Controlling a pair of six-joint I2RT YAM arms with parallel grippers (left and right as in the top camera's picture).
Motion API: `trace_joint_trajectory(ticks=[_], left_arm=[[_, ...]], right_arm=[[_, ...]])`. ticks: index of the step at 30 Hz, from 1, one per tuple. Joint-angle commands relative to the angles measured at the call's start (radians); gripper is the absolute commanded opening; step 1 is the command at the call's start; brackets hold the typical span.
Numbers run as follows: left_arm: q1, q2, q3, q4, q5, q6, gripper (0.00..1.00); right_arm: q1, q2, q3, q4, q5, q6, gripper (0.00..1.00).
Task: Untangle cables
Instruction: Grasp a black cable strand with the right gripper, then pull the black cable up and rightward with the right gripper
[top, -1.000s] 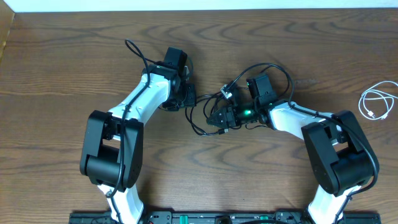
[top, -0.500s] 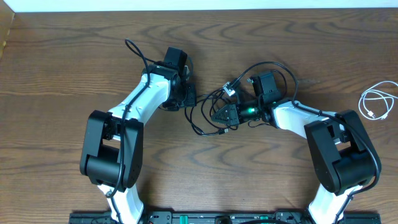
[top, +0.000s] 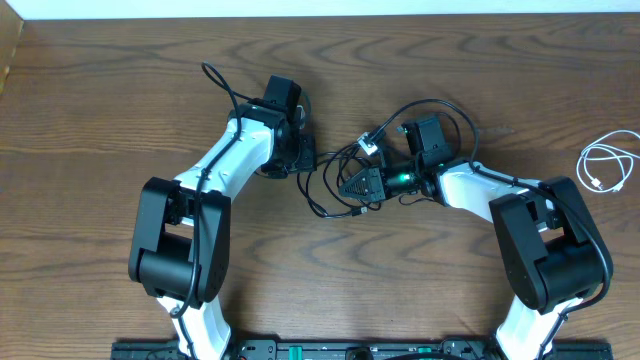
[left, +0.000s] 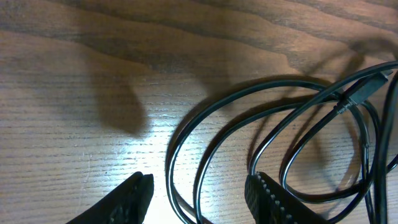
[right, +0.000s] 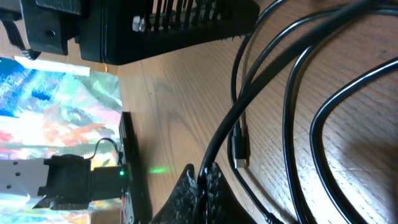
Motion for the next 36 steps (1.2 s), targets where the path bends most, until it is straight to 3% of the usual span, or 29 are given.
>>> trace_joint_trajectory(ticks=[1, 4, 12, 15, 22, 30, 36], left_arm=[[0.003, 0.015, -0.004, -0.003, -0.017, 0.027, 0.54], [0.005, 0.015, -0.004, -0.003, -0.018, 0.027, 0.54], [0.005, 0.015, -0.004, -0.003, -0.018, 0.027, 0.53], [0.005, 0.015, -0.004, -0.002, -0.018, 0.027, 0.43], [0.005, 0.015, -0.004, -0.002, -0.019, 0.027, 0.32], [0.005, 0.015, -0.004, -0.004, -0.086, 0.027, 0.28], [0.005, 0.015, -0.004, -0.004, -0.086, 0.027, 0.34]], right_arm=[[-0.010, 0.005, -0.003, 0.033, -0.073, 0.015, 0.01], [-0.016, -0.005, -0.002, 0.123, -0.129, 0.076, 0.01], [-0.079, -0.076, -0.002, 0.582, -0.201, 0.453, 0.01], [-0.094, -0.100, -0.002, 0.799, -0.201, 0.599, 0.01], [-0.139, -0.121, -0.002, 1.193, -0.184, 0.854, 0.01], [-0.235, -0.121, -0.002, 1.361, -0.169, 1.021, 0.01], [-0.300, -0.121, -0.002, 1.400, -0.151, 1.096, 0.01]])
